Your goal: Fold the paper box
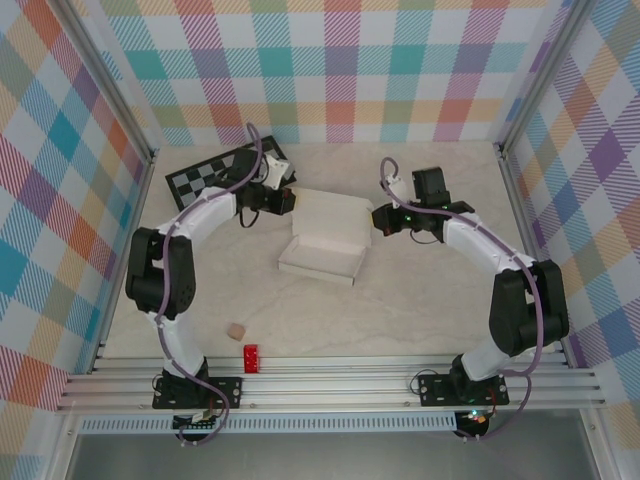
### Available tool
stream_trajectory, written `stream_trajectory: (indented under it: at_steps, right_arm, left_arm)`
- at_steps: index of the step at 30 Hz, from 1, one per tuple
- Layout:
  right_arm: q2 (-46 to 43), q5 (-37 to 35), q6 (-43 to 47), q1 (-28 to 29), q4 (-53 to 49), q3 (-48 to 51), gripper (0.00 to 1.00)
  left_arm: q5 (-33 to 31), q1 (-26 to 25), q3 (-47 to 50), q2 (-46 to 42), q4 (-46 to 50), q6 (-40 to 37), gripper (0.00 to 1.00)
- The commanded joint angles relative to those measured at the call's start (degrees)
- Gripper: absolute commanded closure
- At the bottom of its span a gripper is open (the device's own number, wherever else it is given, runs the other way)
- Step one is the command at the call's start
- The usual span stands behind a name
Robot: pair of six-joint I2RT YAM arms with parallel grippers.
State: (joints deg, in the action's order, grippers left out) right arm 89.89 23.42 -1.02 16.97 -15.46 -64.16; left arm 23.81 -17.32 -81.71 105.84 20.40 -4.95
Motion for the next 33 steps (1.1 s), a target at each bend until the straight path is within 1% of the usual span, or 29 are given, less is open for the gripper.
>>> stream_trajectory:
  at_steps: [1,4,8,11,13,15,18,20,23,24,26,29,31,33]
  right_arm:
    - [-1.5,-4.0,-12.4,2.0,4.8,-0.7,1.00]
    - [-0.9,-7.2,-19.1,3.8,5.9,-1.9,1.00]
    - [0.8,-11.7,-28.9,6.1,5.8,-3.9,1.00]
    - [-0.1,-15.2,-29.7,8.6,9.0,-1.2,1.00]
    - [-2.0,-17.1,-29.2,9.7,16.1,4.3,1.00]
    - [-2.6,-16.0,-28.3,9.8,21.6,9.0,1.00]
    - [-1.9,-15.2,-24.5,9.9,23.5,11.6,1.00]
    - [-2.5,-15.1,-22.9,9.9,26.6,14.6,1.00]
    - [-3.9,-14.9,-21.1,9.9,28.6,17.7,1.00]
    - [-4.6,-14.9,-20.4,9.9,28.6,18.6,1.00]
    - [-5.9,-14.9,-19.5,10.0,28.0,19.7,1.00]
    - [-8.3,-14.9,-17.8,10.4,26.9,21.8,1.00]
    - [-9.8,-15.2,-16.3,11.0,25.3,23.1,1.00]
    - [-11.0,-15.5,-15.5,11.5,24.3,24.5,1.00]
  left_arm:
    - [-12.2,-3.8,5.3,-6.7,-8.5,10.3,1.00]
    - [-20.2,-7.8,9.7,-11.6,-13.5,14.6,1.00]
    - [-29.0,-14.6,11.6,-15.2,-15.7,16.9,1.00]
    - [-32.8,-17.2,15.0,-17.7,-18.6,20.2,1.00]
    - [-33.0,-18.4,20.4,-20.4,-24.7,21.8,1.00]
    - [-32.9,-18.8,25.4,-22.2,-29.6,22.7,1.00]
    - [-31.7,-19.1,30.2,-22.7,-34.5,22.9,1.00]
    - [-31.5,-19.4,33.7,-23.2,-37.7,22.4,1.00]
    - [-31.5,-20.5,39.8,-25.8,-43.8,21.3,1.00]
    - [-31.7,-21.1,41.4,-27.1,-44.8,20.2,1.00]
    - [-31.8,-22.0,42.7,-28.8,-43.4,18.5,1.00]
    - [-32.8,-23.1,45.7,-31.4,-42.4,18.2,1.00]
    - [-34.7,-24.2,48.3,-33.3,-42.8,20.3,1.00]
    - [-37.2,-25.1,50.3,-35.0,-42.6,24.3,1.00]
